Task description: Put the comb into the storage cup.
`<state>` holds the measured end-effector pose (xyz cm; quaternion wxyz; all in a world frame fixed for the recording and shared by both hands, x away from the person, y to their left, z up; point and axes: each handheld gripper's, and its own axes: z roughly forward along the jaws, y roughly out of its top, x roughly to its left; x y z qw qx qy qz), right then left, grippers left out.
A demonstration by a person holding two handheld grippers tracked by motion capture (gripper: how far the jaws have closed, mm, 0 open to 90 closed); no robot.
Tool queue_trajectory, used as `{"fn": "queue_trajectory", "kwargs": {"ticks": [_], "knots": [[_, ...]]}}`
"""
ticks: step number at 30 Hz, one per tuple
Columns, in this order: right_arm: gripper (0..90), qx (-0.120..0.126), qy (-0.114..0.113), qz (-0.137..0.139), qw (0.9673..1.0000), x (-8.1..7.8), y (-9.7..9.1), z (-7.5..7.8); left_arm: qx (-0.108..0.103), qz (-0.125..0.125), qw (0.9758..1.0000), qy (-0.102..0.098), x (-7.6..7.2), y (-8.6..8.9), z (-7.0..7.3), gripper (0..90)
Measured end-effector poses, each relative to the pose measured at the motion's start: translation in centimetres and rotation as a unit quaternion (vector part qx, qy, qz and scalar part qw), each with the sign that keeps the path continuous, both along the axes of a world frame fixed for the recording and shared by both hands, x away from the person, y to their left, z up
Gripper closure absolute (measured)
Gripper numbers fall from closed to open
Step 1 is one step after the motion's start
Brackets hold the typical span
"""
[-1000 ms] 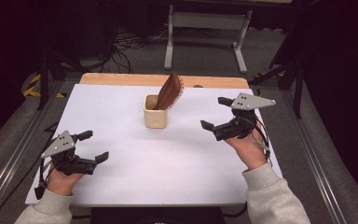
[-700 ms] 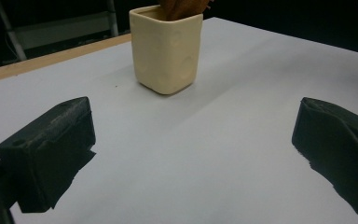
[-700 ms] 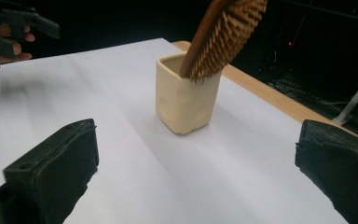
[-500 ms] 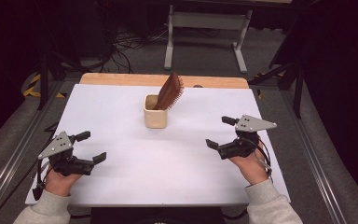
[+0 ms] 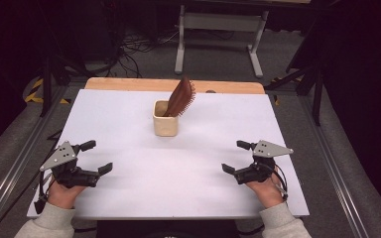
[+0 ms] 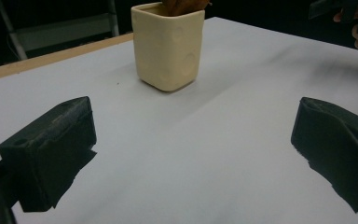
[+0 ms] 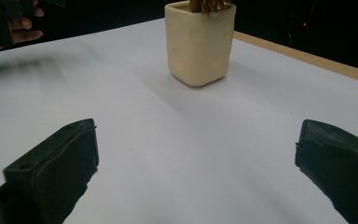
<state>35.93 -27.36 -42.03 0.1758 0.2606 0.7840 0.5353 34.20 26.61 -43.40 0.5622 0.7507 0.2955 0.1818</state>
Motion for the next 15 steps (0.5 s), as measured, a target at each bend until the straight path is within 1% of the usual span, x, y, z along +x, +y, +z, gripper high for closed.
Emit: {"fn": "queue_trajectory", "kwargs": {"ticks": [2,5,7,8,10,11,13,14,15], "knots": [[0.3,-0.002,0.005,-0.002,1.0000,-0.1,-0.2,-0.8,0.004,-0.005,1.0000,0.001,0.0,-0.1,-0.1,0.9],[0.3,-0.001,0.006,-0.004,1.0000,-0.2,-0.6,-1.4,0.010,-0.008,0.9999,0.003,0.1,-0.2,-0.3,0.9],[0.3,0.003,0.006,-0.007,1.0000,-0.3,-0.8,-1.7,0.006,-0.008,0.9999,0.008,0.1,-0.3,-0.5,0.7],[0.3,0.004,0.005,-0.007,1.0000,-0.3,-1.0,-1.8,0.009,-0.008,0.9999,0.007,0.2,-0.3,-0.5,0.5],[0.3,0.004,0.008,-0.009,0.9999,-0.4,-1.1,-2.1,0.011,-0.008,0.9998,0.015,0.2,-0.4,-0.8,0.4],[0.3,0.005,0.009,-0.011,0.9999,-0.4,-1.2,-2.2,0.016,-0.010,0.9997,0.014,0.3,-0.5,-0.9,0.4],[0.3,0.004,0.012,-0.013,0.9998,-0.4,-1.3,-2.5,0.017,-0.009,0.9998,0.011,0.3,-0.6,-1.2,0.4],[0.3,0.001,0.012,-0.015,0.9998,-0.4,-1.3,-2.6,0.023,-0.008,0.9997,0.009,0.3,-0.7,-1.3,0.4],[0.3,-0.001,0.013,-0.017,0.9998,-0.4,-1.3,-2.7,0.023,-0.008,0.9997,0.009,0.3,-0.7,-1.3,0.4]]}}
